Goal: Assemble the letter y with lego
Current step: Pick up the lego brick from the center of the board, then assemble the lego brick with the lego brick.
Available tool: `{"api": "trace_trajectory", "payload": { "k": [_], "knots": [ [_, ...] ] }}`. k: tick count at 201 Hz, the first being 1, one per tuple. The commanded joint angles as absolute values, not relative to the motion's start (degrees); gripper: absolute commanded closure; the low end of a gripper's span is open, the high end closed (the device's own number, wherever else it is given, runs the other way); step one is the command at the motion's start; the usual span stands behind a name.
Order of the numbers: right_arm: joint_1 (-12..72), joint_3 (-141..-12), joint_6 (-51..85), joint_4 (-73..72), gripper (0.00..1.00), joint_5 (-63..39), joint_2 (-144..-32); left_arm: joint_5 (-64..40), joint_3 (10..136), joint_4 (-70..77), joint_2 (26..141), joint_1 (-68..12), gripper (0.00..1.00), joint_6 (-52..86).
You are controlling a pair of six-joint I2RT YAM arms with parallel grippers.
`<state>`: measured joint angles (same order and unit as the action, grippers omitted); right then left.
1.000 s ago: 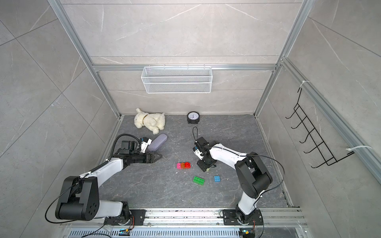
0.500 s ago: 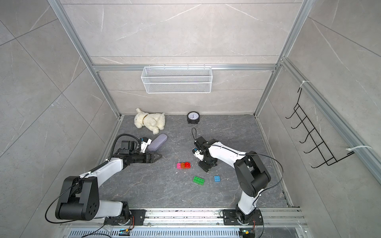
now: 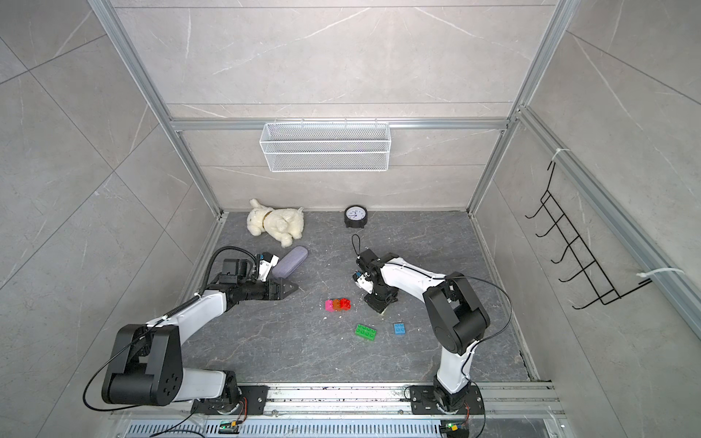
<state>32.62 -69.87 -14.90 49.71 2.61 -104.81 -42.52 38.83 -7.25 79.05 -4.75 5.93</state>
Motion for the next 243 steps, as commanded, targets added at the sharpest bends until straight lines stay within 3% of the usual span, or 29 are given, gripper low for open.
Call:
{"api": "trace_trajectory", "payload": {
  "k": [1,31,92,131,182,243],
  "knots": [
    [32.3,-70.9,-15.7,50.9,0.54,2.5,-106.3,-43.3,39.2,-6.9,77.9,-4.3,0.09,4.7],
    [32.0,-70.9,-15.5,51.0,0.54,2.1,-107.1,-43.3,39.1,-6.9,77.9,-4.3,0.09,4.7],
    [31.7,-70.9,-15.3,51.4,0.71,1.2,-107.2,-43.4,39.1,-6.9,77.9,-4.2,0.09,4.8],
    [32.1,-70.5,-15.7,51.4,0.76,-0.5,-103.5,-43.3,39.2,-6.9,77.9,-4.0,0.09,4.7],
    [40.7,-67.5,-18.2,51.0,0.77,-1.8,-94.7,-43.2,39.3,-7.1,77.8,-3.1,0.09,4.4],
    [46.9,-67.9,-16.8,50.7,0.79,-2.9,-97.8,-45.2,38.8,-6.0,78.2,-3.1,0.09,5.5]
  ]
}}
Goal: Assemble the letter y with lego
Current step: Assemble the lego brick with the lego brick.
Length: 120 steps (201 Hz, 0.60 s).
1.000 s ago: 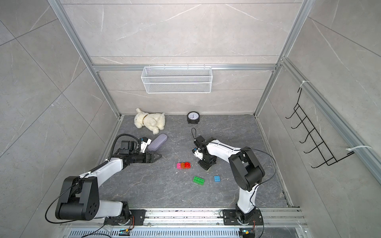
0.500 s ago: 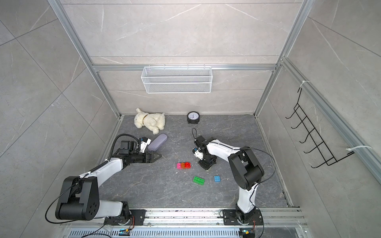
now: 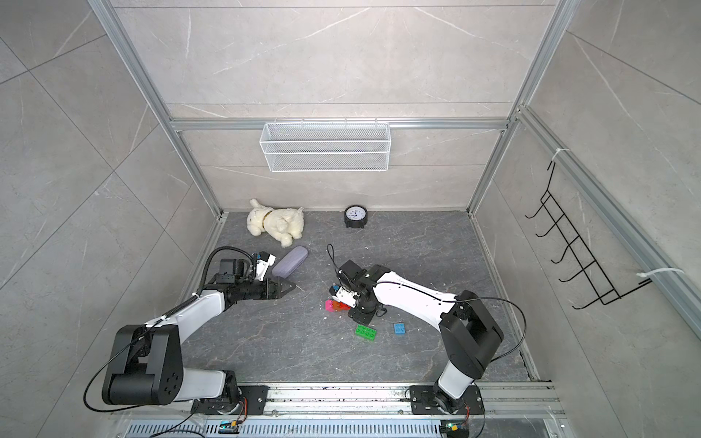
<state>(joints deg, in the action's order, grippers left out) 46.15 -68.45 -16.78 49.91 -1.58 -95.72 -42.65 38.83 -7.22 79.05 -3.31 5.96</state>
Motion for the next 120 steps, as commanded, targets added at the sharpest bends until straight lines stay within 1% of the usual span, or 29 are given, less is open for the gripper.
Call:
{"api": "trace_trajectory", "payload": {
  "k": [1,46,120],
  "knots": [
    [47.0,-68.0,-16.7,50.7,0.79,-2.9,-97.8,-45.2,38.8,-6.0,78.2,-3.1,0.09,5.6],
    [49.0,-67.9,-16.1,50.0,0.79,-4.3,-99.5,-45.0,38.8,-6.0,78.2,-3.1,0.09,5.6],
    [50.1,-65.9,-15.6,49.3,0.83,-2.4,-101.4,-44.8,38.7,-5.8,78.1,-3.1,0.09,5.8]
  ]
}}
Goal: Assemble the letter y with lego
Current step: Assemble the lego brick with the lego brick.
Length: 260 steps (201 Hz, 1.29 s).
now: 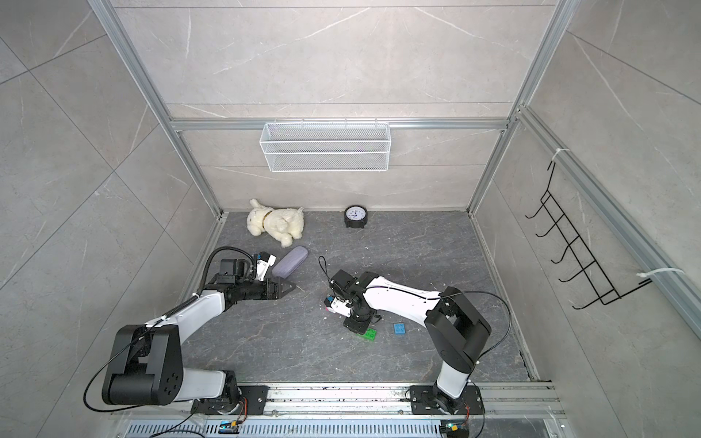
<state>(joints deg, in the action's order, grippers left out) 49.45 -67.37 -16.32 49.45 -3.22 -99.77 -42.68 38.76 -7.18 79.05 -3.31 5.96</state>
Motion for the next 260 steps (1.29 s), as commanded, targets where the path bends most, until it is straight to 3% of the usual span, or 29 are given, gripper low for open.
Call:
{"api": "trace_trajectory", "payload": {
  "k": [1,195,260],
  "knots": [
    [50.1,-65.8,-15.6,49.3,0.83,-2.4,-101.5,-44.8,38.7,-5.8,78.1,-3.1,0.09,5.8],
    [51.6,-62.6,-15.2,46.4,0.90,-3.0,-103.3,-44.5,38.5,-5.8,77.8,-3.1,0.09,5.7],
    [48.4,-60.1,-15.9,44.7,0.91,-6.7,-102.6,-44.5,38.5,-5.8,77.6,-3.1,0.09,5.5]
  ]
}}
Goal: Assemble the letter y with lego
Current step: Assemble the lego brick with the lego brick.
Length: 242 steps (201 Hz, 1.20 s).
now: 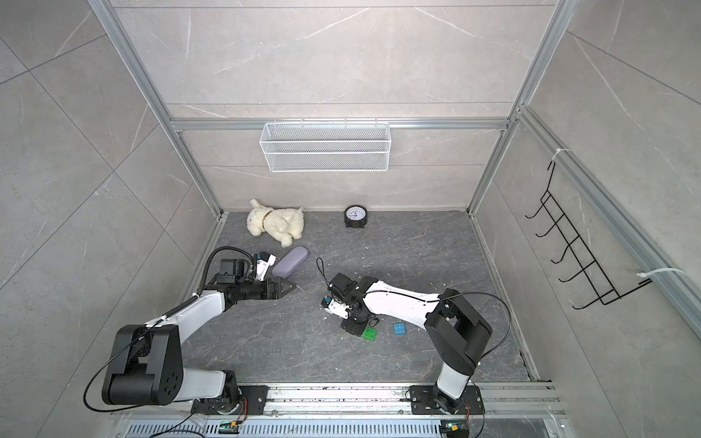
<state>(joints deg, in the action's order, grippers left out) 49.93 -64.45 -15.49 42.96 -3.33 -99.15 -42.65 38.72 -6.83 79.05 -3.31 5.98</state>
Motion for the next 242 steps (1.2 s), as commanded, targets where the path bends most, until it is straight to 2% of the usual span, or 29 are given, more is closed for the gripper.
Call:
{"api": "trace_trajectory", "payload": {
  "k": [1,108,157,242],
  "knots": [
    [48.3,-60.1,-15.9,44.7,0.91,-6.8,-102.6,-44.5,38.5,-5.8,77.6,-3.1,0.09,5.5],
    [46.9,-56.7,-12.7,41.4,0.92,-6.1,-96.8,-44.4,38.5,-6.0,77.5,-3.1,0.09,5.3],
    [47.3,-57.6,-2.9,39.7,0.93,-4.3,-94.5,-44.4,38.6,-6.1,77.7,-3.1,0.09,5.2],
    [50.6,-52.0,16.1,36.3,0.93,6.0,-89.0,-44.4,38.8,-6.1,77.8,-3.1,0.09,5.2]
  ]
}}
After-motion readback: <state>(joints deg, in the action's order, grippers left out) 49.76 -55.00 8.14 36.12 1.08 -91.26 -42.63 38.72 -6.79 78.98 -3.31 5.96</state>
